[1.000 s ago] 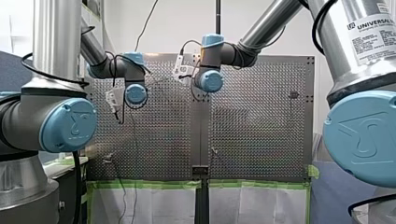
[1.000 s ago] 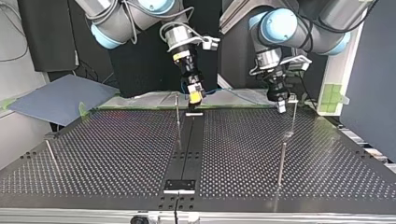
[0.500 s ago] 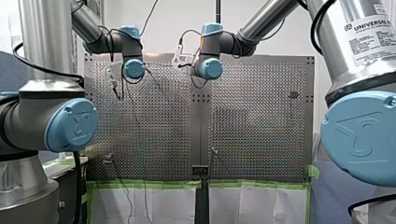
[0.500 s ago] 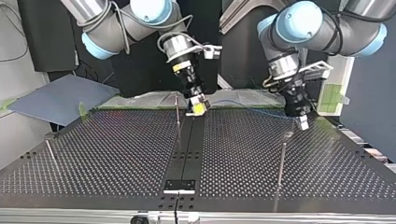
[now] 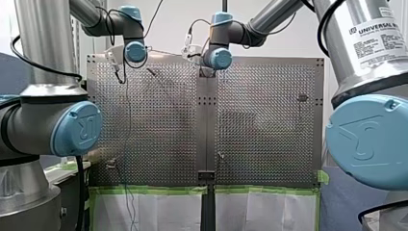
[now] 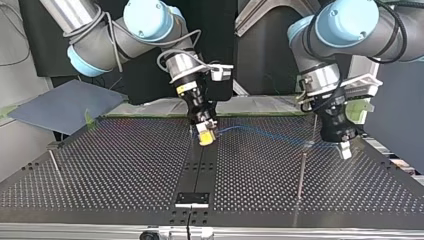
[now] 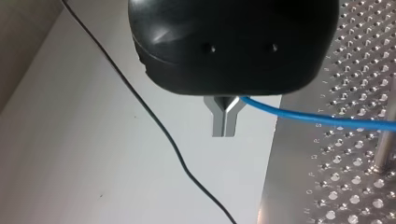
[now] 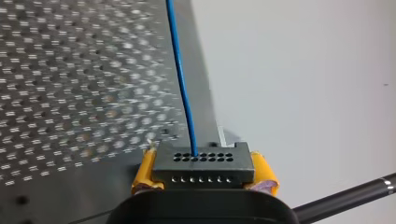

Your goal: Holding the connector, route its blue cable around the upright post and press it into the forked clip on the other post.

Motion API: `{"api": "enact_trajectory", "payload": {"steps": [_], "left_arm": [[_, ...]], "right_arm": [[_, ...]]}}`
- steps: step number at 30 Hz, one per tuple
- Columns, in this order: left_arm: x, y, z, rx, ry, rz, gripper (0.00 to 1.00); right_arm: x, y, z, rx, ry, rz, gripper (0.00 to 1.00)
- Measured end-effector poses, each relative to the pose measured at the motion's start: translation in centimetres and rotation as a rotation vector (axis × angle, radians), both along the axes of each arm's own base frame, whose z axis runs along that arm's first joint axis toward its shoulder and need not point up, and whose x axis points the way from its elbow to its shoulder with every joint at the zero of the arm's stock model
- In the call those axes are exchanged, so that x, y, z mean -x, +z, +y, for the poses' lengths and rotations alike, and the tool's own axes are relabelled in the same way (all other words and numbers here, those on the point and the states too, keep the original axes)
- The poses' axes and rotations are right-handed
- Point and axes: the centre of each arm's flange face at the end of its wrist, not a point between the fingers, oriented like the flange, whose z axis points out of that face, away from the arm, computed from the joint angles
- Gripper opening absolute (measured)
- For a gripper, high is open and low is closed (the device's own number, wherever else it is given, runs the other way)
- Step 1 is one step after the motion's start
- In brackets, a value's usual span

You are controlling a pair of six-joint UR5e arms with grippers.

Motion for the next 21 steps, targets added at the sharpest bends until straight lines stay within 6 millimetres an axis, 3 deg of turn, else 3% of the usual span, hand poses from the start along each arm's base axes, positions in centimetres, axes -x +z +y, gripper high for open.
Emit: {"api": "enact_trajectory", "payload": {"steps": [13,21], "left_arm": [[-4.7,0.1,0.6,-0.017,-0.01,0.051,0.0],[-7.5,-0.7,1.3,-0.019,-0.015,0.063,0.0]], "right_arm": [[-0.1,5.1,-2.6,0.086,0.035,-0.055,0.0],[-1.2,3.9,-4.3,0.077,0.054,-0.033,0.0]]}}
